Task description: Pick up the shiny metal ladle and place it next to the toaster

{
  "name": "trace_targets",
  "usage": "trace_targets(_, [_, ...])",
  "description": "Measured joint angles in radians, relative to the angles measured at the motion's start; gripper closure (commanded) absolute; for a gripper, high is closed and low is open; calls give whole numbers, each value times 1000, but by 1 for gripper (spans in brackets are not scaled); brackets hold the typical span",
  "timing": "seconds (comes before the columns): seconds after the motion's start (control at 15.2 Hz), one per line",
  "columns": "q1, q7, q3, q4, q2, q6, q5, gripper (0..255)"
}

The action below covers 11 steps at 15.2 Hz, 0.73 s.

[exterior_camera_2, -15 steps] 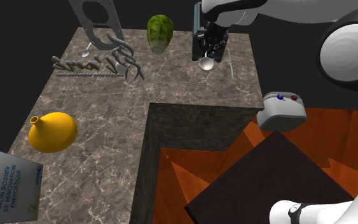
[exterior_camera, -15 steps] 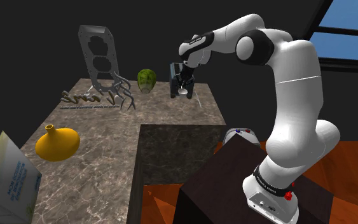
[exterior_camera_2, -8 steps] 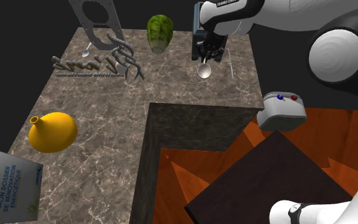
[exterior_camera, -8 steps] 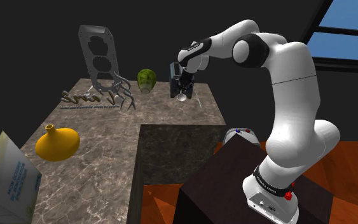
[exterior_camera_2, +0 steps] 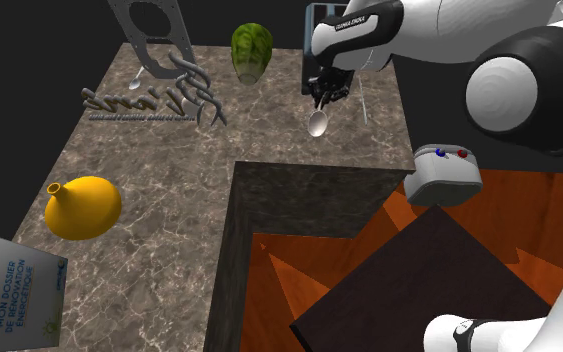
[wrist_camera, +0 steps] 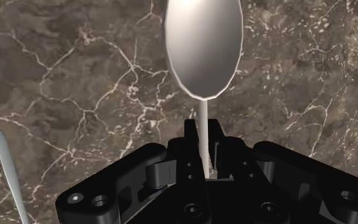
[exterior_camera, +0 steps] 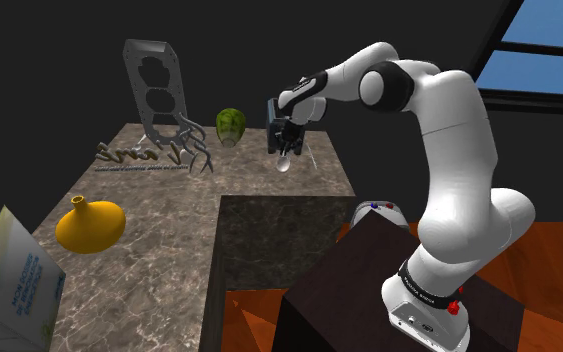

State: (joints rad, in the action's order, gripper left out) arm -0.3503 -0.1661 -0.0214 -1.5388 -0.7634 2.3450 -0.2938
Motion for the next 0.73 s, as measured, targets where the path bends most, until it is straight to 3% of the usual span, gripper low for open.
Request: trace_targets(0.73, [-4, 23, -10, 31, -110, 77, -11, 255])
